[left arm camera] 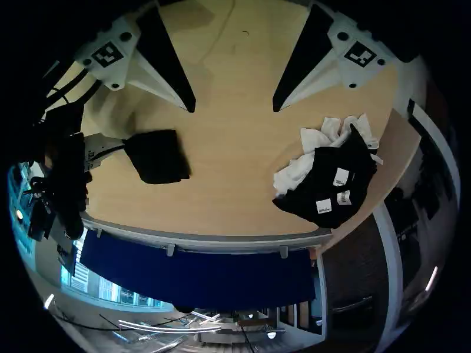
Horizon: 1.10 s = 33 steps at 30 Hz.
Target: Fold towel
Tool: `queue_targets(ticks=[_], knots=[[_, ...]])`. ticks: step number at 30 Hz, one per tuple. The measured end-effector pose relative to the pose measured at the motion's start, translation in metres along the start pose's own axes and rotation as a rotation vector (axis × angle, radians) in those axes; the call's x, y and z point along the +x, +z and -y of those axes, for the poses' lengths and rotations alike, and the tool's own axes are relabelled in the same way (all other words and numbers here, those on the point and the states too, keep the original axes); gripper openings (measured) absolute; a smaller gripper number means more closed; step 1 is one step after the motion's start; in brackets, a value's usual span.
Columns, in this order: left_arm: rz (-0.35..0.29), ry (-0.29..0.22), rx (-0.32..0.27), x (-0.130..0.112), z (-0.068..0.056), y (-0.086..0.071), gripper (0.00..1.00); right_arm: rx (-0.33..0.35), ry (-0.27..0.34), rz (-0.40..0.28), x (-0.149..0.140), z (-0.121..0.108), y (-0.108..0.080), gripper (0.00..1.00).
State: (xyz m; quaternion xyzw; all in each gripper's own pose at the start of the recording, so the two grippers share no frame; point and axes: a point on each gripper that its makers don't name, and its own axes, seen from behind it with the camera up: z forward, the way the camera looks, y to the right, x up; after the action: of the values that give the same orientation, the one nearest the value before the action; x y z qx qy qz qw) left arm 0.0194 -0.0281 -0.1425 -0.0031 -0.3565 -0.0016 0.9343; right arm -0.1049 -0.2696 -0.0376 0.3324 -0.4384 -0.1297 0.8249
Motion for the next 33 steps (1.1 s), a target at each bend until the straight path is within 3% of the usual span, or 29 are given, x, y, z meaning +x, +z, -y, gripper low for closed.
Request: queue_targets(ticks=[7,20,33], knots=[[-0.007,-0.002,-0.001,0.003,-0.001,-0.001,0.98,0.008,-0.021,-0.077,0.037,-0.001,-0.019,0.05],[-0.032,0.001,-0.011,0.012,-0.005,-0.001,0.97,0.013,-0.099,-0.218,0.118,-0.002,-0.07,0.05],[-0.046,0.004,-0.019,0.017,-0.009,-0.004,0.98,0.007,-0.13,-0.326,0.168,-0.006,-0.111,0.05]])
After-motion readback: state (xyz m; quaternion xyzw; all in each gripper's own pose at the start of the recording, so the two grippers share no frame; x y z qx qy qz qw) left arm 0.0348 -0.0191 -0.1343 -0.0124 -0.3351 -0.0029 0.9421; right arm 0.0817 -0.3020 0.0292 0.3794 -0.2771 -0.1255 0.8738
